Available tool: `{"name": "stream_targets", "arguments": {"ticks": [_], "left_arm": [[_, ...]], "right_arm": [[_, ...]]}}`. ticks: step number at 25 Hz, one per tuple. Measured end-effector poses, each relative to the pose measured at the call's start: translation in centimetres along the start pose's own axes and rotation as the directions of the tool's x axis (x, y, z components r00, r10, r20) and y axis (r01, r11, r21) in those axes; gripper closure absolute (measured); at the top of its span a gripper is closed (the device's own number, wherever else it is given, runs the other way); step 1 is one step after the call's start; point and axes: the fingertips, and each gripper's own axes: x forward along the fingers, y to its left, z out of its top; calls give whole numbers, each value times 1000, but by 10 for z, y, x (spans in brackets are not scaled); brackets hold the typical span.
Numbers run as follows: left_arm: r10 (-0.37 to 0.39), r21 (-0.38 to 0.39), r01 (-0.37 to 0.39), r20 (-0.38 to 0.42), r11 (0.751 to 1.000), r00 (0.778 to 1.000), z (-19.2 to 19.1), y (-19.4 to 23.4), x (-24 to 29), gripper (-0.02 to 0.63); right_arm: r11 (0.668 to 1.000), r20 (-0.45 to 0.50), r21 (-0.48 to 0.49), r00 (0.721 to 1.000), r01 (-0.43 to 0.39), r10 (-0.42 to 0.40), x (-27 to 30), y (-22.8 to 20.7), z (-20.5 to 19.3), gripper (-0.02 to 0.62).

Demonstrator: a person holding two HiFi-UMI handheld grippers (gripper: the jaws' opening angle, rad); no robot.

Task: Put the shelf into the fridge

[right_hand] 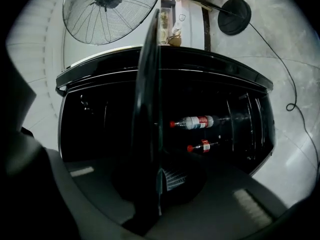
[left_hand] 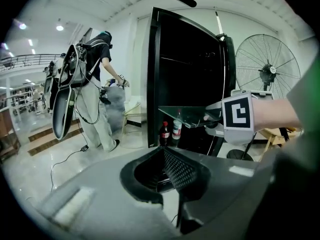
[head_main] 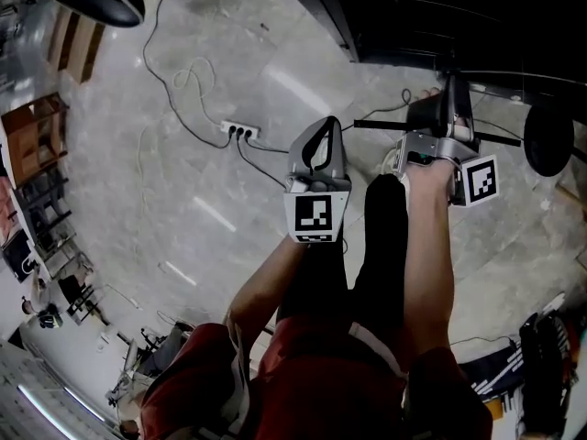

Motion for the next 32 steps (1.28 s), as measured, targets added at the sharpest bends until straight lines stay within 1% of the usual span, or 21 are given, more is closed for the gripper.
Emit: {"name": "stream_targets", "arguments": {"ticks": [5,7,12,16,24,32], "left_arm": [[12,-15,-12,2,1000,1000,-14,2,4,600],[14,-20,-14,3,1000,1000,-17,1,4,600],[19,-22,-19,-10,1000,1000,-23,3,1,600],[21,-28,-21,-8,999,1000,-22,4,3,600],[-1,-17,1,-3,1000,1000,-19,4,6,600],[-10,-17,10,-6,1000,1000,-22,3,8,600]], "right_arm": [[998,25,61,999,-22,21,14,-11,0,586],[997,29,69,999,-25,23,17,-14,2,586],[999,16,16,999,-39,39,17,-3,1,586],[999,18,7,999,-34,34,14,-3,-2,586],[1000,33,1,999,-21,21,2,-2,-6,586],[998,23,-46,999,-34,35,2,0,-4,586]]}}
